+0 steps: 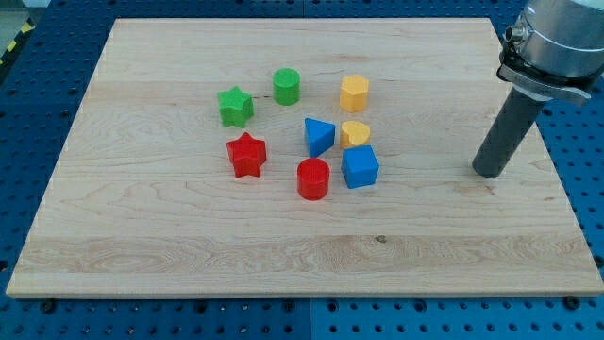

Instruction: Push the green circle closer to the yellow hexagon

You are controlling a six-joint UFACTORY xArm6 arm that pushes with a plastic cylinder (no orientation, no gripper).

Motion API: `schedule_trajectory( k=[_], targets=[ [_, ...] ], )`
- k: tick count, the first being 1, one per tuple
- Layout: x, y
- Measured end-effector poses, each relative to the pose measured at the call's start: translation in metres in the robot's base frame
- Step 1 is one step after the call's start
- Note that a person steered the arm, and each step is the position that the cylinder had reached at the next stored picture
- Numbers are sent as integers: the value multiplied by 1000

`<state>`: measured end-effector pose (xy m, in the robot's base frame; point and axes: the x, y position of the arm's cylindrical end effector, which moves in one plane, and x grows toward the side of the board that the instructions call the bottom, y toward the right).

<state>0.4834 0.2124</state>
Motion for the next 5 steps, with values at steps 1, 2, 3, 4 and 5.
schedule_trajectory(
  k=[1, 2, 3, 4, 5],
  targets=[
    [-1, 0],
    [-7, 1],
    [-7, 2],
    [-17, 8],
    [-17, 8]
  ],
)
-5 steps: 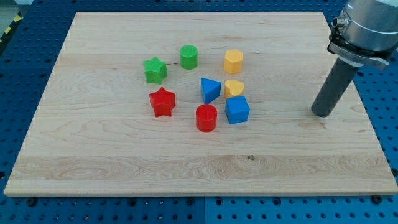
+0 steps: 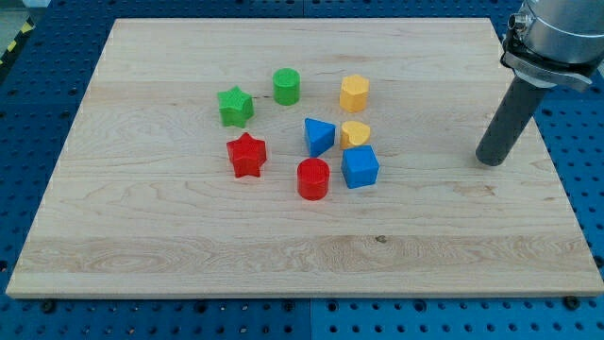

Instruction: Push the green circle closer to the yellow hexagon

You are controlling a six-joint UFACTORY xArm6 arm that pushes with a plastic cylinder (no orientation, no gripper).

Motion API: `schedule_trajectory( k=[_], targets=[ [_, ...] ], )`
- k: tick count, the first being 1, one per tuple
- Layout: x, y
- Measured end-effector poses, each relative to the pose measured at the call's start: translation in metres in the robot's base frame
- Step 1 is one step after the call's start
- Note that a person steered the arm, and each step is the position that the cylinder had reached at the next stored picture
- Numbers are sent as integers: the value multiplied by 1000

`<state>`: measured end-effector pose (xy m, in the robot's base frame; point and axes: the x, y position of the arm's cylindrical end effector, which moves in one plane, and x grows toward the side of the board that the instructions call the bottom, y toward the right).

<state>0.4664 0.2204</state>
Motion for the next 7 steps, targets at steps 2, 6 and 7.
schedule_trajectory(
  k=[2, 6, 7],
  targets=[
    [-8, 0],
    [-8, 7],
    [-8, 9]
  ],
)
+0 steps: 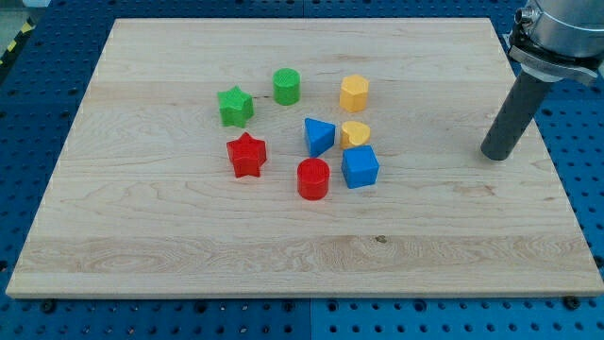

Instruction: Push the green circle closer to the yellow hexagon

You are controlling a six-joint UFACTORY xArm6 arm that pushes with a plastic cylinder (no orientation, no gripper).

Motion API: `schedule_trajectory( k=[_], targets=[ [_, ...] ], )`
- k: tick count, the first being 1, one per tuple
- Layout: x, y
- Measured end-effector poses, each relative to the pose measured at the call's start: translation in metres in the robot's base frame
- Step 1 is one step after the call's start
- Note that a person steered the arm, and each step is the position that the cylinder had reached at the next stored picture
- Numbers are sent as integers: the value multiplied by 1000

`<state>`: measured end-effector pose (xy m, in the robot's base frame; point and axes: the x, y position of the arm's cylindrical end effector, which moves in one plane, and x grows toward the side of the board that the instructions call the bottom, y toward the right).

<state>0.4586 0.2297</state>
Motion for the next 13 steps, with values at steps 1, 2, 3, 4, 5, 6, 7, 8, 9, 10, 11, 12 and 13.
schedule_trajectory(
  k=[1, 2, 3, 4, 5, 6, 7, 8, 9, 10, 11, 12, 13],
  targets=[
    [0, 2],
    [0, 2],
    [0, 2],
    [-23, 2],
    [-81, -8],
    [-130, -72],
    [-151, -179],
    [-158, -297],
    [-155, -354],
    [-143, -352],
    [-120, -337],
    [-120, -332],
    [-120, -296]
  ],
)
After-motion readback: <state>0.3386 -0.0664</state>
